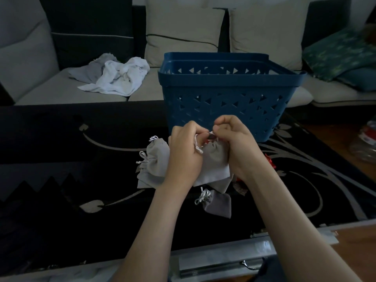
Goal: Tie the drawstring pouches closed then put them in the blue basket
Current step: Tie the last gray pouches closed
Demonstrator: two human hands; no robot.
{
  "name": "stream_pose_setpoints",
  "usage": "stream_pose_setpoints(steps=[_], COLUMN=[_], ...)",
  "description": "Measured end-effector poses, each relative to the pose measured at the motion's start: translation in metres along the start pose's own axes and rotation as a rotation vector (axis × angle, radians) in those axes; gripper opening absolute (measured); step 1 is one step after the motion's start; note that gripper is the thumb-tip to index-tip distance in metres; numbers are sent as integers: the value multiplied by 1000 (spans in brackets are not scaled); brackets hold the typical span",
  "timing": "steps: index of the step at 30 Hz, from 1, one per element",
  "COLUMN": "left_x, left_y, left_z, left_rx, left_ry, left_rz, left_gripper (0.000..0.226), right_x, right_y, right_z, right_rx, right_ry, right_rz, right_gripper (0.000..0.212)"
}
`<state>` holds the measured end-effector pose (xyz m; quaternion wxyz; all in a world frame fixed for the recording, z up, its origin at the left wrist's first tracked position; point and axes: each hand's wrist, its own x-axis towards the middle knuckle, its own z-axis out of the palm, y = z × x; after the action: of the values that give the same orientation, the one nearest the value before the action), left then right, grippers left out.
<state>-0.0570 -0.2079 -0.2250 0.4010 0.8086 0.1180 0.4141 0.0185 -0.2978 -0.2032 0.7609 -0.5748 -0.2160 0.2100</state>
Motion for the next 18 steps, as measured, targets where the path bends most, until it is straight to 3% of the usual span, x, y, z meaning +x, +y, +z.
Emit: stream_pose_setpoints(steps=[3, 7, 9, 11, 15, 18], left_x=[1, 1, 0, 2, 8, 10], left_y=[4, 5, 6, 6, 4, -2], left_z=[5, 10, 7, 3, 5, 6], left_rx=[-34, 183, 250, 87, -240, -312], left_ry=[13, 135, 250, 326, 203, 138], left_rz=[22, 117, 48, -143, -366, -443], left_gripper=[24, 12, 15, 23, 36, 35], right_x=[-1, -3, -2, 2, 5, 3], right_y=[-2, -2, -4, -7, -16, -20], right_z=[-5, -8, -14, -26, -34, -31], right_rx=[-20, -196, -207, -6, 571, 589], right_ry=[60, 125, 199, 250, 128, 64], right_rz=[-72, -173, -220, -228, -150, -106], right_gripper=[13, 14, 17, 19, 20, 23])
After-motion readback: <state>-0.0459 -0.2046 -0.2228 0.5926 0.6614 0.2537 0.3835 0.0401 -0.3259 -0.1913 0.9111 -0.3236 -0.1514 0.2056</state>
